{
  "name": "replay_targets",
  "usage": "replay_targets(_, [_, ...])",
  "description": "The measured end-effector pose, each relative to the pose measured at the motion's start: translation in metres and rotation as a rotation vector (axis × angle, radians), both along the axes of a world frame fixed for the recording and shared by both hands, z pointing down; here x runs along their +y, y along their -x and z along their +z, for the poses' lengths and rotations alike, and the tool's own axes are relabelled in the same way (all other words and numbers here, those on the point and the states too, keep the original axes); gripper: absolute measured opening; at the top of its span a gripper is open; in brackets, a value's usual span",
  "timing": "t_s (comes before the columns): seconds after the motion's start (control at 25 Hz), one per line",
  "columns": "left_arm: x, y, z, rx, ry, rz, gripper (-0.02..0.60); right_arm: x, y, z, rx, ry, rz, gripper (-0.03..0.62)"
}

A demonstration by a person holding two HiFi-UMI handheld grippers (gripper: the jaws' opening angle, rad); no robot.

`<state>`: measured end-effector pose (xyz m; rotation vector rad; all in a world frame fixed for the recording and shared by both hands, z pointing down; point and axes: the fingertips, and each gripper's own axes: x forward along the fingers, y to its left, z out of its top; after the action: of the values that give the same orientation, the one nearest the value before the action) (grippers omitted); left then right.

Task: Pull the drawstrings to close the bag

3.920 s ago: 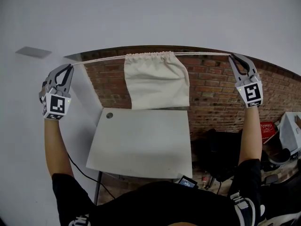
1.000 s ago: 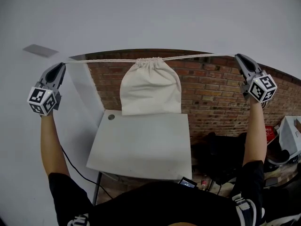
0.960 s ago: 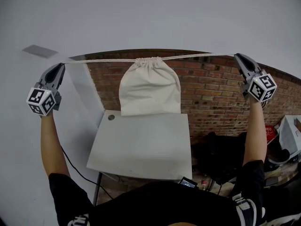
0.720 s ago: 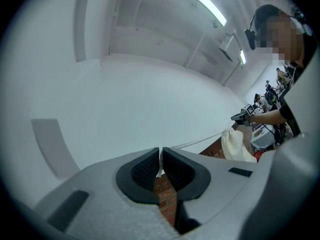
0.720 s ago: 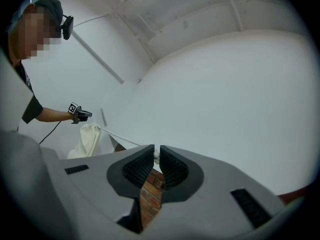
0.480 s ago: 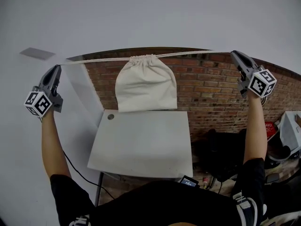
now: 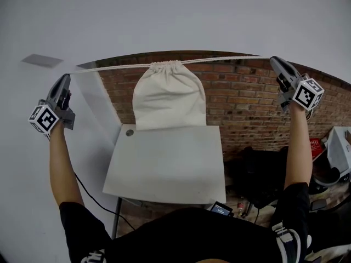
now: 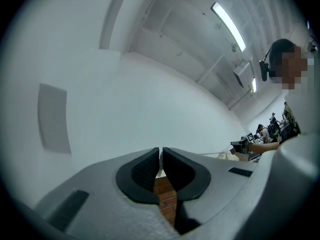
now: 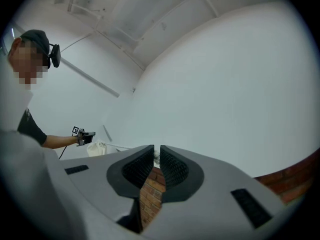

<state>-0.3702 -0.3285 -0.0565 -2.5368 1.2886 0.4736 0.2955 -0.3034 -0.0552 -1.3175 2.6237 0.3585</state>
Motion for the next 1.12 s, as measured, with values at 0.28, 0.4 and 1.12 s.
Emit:
replay_targets(0.28, [0.002,0.002,0.000,0.095,0.028,0.070,0.034,-0.001,0.001,0.006,-0.034,0.043,-0.039,0.044])
replay_targets(0.4, [0.003,0.001,0.000,0.095,0.024,0.075,0.034,0.000,-0.002,0.004,-0.052,0.047,-0.052,0.044])
replay_targets(1.12, [0.004,0.009,0.008,0.116,0.022,0.108,0.035,0.001,0.006,-0.004,-0.022,0.053,-0.039,0.044])
